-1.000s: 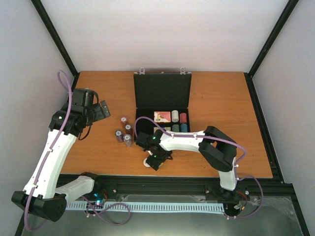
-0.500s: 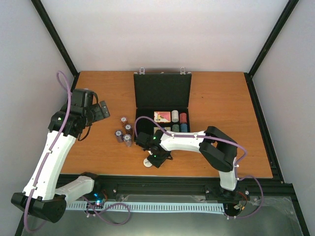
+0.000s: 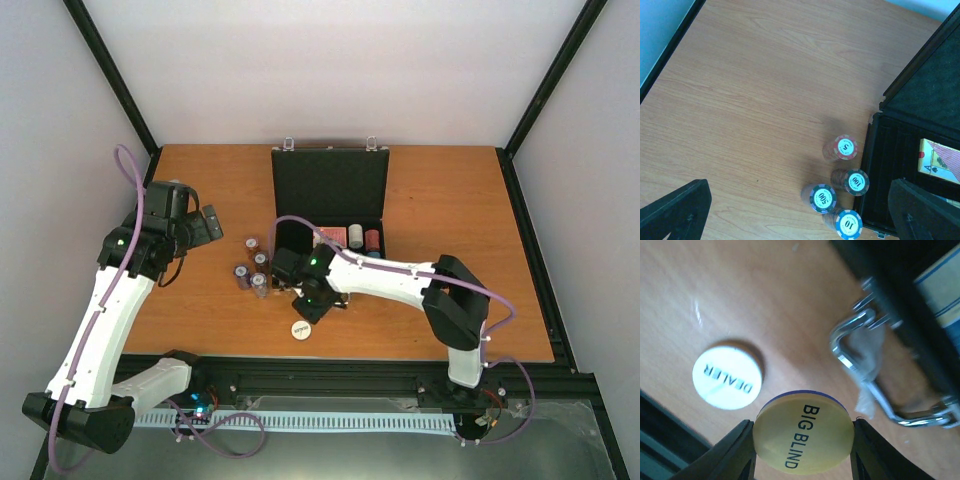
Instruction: Pack up texas hold em set
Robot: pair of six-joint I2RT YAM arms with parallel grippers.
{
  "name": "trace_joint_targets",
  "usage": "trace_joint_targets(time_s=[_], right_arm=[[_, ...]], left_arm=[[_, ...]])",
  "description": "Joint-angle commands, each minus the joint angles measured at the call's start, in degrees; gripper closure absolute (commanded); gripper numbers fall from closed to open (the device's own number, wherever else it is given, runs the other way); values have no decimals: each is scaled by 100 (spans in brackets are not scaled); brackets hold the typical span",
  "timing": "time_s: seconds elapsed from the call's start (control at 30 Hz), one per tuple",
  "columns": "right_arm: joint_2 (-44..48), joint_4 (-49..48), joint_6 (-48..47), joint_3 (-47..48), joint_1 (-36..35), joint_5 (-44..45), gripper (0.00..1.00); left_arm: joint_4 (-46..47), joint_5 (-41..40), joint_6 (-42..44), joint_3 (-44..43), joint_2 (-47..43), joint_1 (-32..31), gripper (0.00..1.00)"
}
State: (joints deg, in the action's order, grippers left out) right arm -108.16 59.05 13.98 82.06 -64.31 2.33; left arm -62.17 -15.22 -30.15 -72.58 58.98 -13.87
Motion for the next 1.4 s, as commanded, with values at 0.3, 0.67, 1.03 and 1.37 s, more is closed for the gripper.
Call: trace_joint_targets(time_s=[0.3, 0.67, 1.03, 1.37], right_arm=[[-775, -643, -384, 1420, 1701, 859, 70], [-1552, -1179, -740, 1812, 2284, 1043, 70], [-1902, -1228, -888, 1774, 2513, 1231, 68], [-1849, -1301, -971, 1675, 2538, 1176, 27]], left_arm=[[65, -59, 95, -59, -31, 16, 0], [-6, -223, 114, -30, -49, 16, 0], [-5, -228, 106, -20, 51, 19, 0], [-5, -229, 115, -20, 77, 16, 0]])
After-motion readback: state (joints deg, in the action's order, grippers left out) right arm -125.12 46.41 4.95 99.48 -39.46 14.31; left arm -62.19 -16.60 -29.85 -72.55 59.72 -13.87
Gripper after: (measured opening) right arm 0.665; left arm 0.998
